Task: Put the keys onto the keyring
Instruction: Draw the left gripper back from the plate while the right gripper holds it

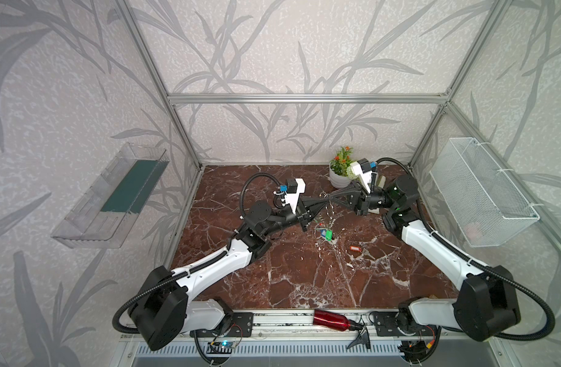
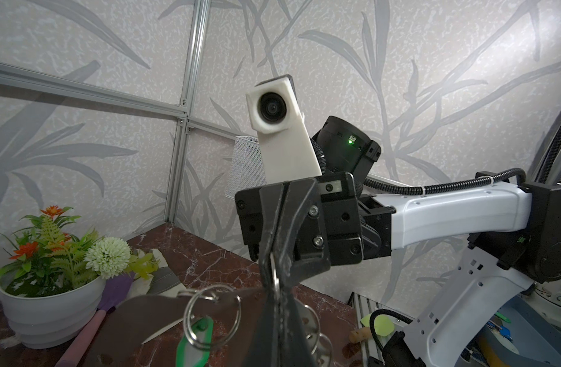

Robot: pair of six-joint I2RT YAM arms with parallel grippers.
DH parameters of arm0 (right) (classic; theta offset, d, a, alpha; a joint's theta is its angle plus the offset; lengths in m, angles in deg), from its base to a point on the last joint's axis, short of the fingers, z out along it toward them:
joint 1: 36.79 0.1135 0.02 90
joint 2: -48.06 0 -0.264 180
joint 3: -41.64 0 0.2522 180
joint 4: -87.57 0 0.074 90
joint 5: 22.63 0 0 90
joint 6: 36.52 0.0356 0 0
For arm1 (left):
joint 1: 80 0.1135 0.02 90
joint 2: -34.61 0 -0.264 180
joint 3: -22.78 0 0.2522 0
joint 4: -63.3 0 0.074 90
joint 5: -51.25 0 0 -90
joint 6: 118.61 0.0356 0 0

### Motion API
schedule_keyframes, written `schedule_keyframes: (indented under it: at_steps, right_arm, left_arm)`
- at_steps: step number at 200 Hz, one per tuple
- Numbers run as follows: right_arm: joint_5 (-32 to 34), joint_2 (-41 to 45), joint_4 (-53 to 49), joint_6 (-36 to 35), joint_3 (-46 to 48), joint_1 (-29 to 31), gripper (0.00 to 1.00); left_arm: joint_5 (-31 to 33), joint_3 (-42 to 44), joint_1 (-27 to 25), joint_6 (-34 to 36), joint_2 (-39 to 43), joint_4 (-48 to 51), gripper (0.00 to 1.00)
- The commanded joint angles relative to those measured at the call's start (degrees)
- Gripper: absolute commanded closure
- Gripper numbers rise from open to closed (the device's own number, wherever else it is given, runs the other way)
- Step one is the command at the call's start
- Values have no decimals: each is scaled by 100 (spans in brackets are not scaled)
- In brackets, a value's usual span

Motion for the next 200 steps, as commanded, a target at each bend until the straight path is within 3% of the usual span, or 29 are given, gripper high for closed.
schedule_keyframes:
  at_steps: [1, 52, 98, 131, 161, 200]
  right_arm:
    - [-4, 68, -233, -201, -101, 24, 100]
    - [294, 324, -1610, -1430, -203, 24, 100]
    - [299, 387, -1891, -1796, -187, 84, 100]
    - [325, 457, -2083, -2108, -163, 129, 100]
    - [282, 494, -2015, -2255, -102, 169, 100]
    - [326, 580, -2002, -2729, 23, 299, 100]
  left_arm:
    - [3, -88, -3, 201, 171, 259, 100]
    - [-100, -369, 92, 847, 695, 2273, 78]
    - [-165, -809, 486, 1414, 1160, 4216, 73]
    - [-615, -1081, 883, 1721, 1304, 4916, 58]
    - [-1058, -1298, 1026, 2210, 1218, 5371, 57]
    - [-1428, -1465, 1033, 2594, 989, 5386, 64]
